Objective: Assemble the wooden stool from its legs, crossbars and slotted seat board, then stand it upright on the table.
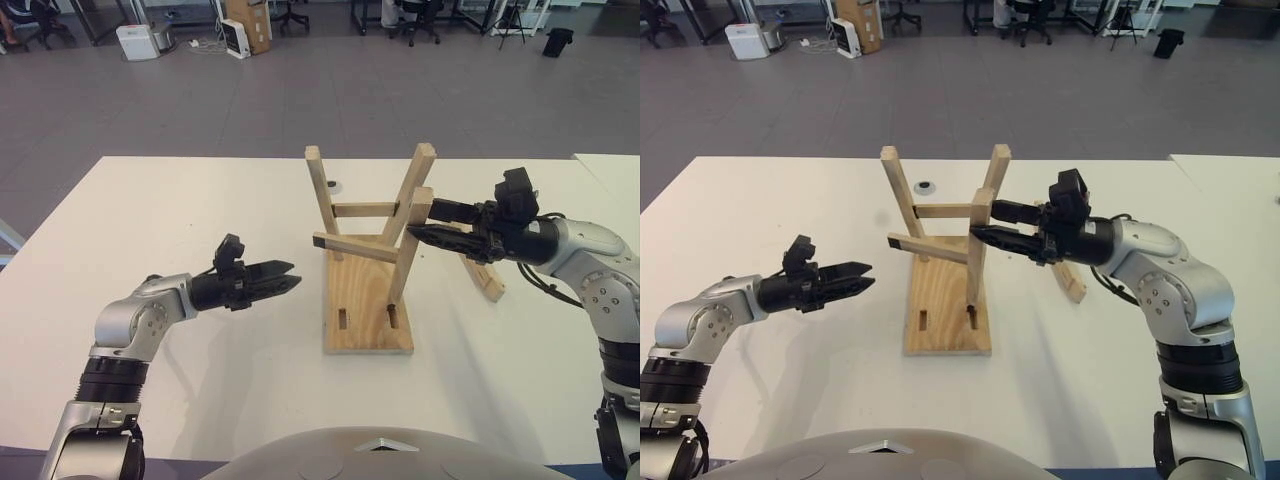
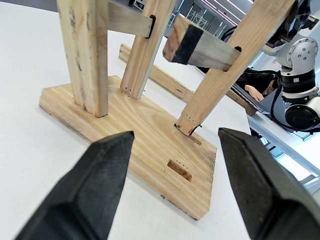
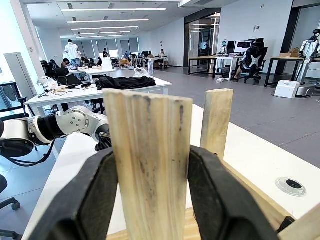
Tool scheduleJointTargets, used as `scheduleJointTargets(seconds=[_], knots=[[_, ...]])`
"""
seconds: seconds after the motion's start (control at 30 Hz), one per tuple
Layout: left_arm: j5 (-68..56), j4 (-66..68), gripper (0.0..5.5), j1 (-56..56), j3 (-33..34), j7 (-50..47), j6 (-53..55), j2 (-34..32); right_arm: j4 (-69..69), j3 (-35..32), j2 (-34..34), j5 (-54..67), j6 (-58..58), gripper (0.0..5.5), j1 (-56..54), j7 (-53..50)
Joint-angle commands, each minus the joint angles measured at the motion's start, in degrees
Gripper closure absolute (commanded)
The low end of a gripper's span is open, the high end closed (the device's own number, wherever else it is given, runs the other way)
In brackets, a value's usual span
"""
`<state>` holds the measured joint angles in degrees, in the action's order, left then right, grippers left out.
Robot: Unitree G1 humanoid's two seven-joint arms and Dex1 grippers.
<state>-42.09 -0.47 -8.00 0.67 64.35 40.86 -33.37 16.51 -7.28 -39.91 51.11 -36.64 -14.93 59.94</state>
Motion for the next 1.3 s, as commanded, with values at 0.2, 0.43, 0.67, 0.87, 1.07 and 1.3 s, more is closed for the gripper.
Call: scheduleJointTargets(seconds=[0.2, 0.43, 0.67, 0.87, 1.07, 1.3], knots=[[1.1, -0.6, 2.39, 0.2, -0.3, -0.4, -0.5, 0.4, 0.3, 0.5, -0.5, -2.4, -3.4, 3.48, 0.4, -5.5], [1.5, -0.5, 2.39, 0.3, -0.5, -0.5, -0.8, 0.7, -0.4, -0.3, 0.5, -1.3, -2.5, 3.48, -0.2, -6.0], [1.8, -0.4, 2.39, 0.6, -0.7, -0.6, -1.2, 1.0, -0.7, 0.1, 0.6, -2.9, -1.3, 3.48, 0.1, -6.3], [2.8, -0.2, 2.39, 0.4, -0.7, -0.2, -1.6, 1.1, -0.4, -5.1, 2.8, 1.4, 2.1, 3.48, 1.2, -3.2], [3.2, -0.2, 2.39, 0.7, -0.8, 0.1, -1.9, 0.9, 2.1, -9.7, 0.0, 9.1, -1.8, 3.48, 4.2, 1.3], [3.8, -0.6, 2.39, 2.1, -1.5, 0.2, -2.4, 0.8, -2.5, -6.0, 0.6, 0.7, 6.2, 3.48, 2.2, 7.8]])
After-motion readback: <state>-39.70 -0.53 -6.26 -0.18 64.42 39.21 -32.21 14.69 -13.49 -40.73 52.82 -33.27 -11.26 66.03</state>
